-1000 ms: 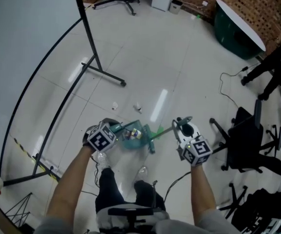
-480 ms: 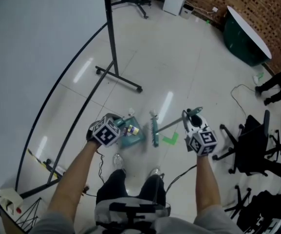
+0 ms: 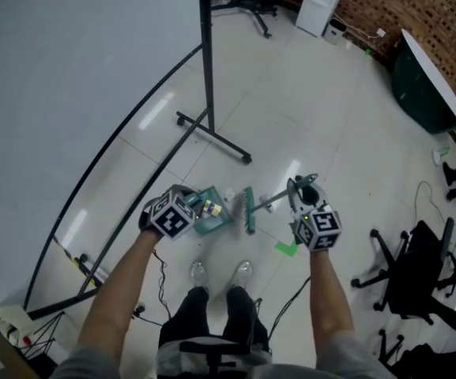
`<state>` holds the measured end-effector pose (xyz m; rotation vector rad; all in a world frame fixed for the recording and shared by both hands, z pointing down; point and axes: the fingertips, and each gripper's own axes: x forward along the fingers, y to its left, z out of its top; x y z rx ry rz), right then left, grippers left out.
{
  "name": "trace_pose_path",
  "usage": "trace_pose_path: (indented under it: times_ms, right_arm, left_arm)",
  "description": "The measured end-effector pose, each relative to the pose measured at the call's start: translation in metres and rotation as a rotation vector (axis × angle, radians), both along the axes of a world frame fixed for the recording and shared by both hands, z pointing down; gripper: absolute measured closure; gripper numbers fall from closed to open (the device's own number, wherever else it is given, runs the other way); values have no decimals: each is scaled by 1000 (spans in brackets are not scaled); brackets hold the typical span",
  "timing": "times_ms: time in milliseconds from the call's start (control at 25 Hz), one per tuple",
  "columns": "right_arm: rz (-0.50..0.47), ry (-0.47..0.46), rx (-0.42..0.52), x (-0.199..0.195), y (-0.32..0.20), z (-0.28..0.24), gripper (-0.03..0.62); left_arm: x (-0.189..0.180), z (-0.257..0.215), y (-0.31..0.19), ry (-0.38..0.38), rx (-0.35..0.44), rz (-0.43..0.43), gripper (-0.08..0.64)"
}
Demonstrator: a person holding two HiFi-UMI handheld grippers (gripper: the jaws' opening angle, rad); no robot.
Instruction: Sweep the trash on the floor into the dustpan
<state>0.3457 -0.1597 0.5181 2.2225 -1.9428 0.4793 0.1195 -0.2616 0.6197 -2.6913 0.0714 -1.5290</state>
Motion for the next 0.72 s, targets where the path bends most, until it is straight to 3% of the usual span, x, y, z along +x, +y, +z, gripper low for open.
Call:
trace_pose_path:
  times_ms: [200, 400, 720]
  right_arm:
    - [-59, 21, -32, 1, -40, 40, 499]
    - [-163, 43, -70, -31, -61, 74, 499]
    - [-320, -77, -66, -85, -73, 79, 494]
  left_arm:
    - [13, 6, -16, -6, -13, -25, 449]
    - [16, 5, -28, -12, -14, -28, 449]
    - [25, 1, -24, -10, -29, -19, 449]
